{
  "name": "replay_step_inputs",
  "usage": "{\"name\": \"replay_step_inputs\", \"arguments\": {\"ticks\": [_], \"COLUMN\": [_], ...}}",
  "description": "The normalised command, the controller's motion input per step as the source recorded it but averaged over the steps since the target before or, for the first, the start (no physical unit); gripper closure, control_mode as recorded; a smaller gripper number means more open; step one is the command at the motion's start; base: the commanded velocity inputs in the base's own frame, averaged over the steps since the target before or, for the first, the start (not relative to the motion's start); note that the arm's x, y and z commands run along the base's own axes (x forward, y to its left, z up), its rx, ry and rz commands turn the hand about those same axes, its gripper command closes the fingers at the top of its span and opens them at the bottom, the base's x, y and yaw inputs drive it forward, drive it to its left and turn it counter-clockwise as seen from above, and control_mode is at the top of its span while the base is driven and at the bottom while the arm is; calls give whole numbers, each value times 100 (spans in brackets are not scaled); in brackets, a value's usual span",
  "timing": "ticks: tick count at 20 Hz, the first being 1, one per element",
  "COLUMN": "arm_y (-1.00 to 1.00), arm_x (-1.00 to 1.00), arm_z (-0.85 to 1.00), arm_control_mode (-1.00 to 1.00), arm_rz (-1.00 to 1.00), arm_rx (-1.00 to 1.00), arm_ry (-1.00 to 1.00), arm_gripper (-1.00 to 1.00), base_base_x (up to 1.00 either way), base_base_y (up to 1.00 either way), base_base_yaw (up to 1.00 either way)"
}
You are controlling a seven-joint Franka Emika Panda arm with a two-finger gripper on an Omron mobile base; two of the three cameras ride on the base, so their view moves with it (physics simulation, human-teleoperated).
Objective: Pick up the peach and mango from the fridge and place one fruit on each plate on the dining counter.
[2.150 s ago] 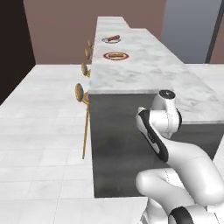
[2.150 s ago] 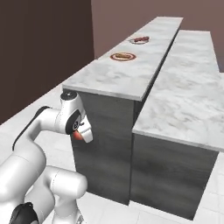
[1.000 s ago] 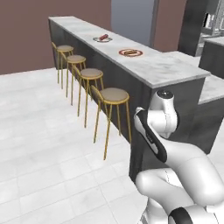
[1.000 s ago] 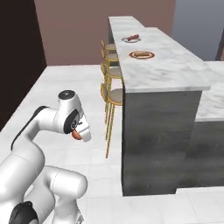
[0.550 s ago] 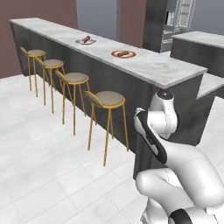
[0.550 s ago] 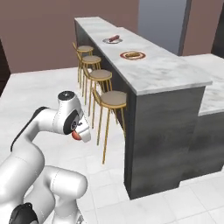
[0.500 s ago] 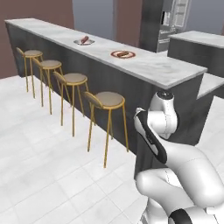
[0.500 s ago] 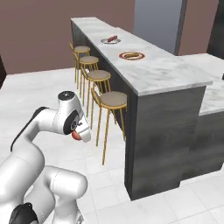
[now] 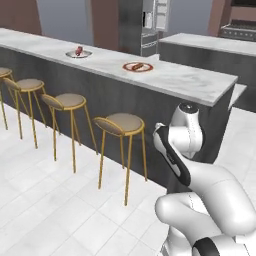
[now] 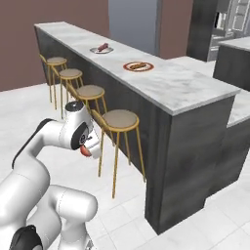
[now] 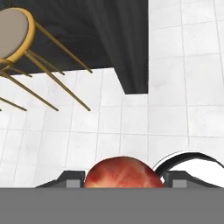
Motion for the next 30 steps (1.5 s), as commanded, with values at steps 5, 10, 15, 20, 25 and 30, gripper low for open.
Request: {"name": "replay_step_inputs", "arguments": {"ticks": [5, 10, 15, 20, 25, 30], "arm_y": [0, 0, 0, 0, 0, 0], "arm_x": [0, 0, 0, 0, 0, 0], "arm_z": [0, 0, 0, 0, 0, 0], "arm_control_mode": [100, 100, 100, 100, 100, 100], "arm_rz": [0, 0, 0, 0, 0, 0], "arm_rx": [0, 0, 0, 0, 0, 0], "arm_ry": [0, 0, 0, 0, 0, 0], "arm_gripper": [100, 100, 100, 100, 100, 100], "base_base_x": [20, 9, 1, 0, 0, 4], "base_base_y": [85, 74, 73, 84, 96, 99], "base_base_yaw": [-39, -36, -34, -33, -34, -34]}}
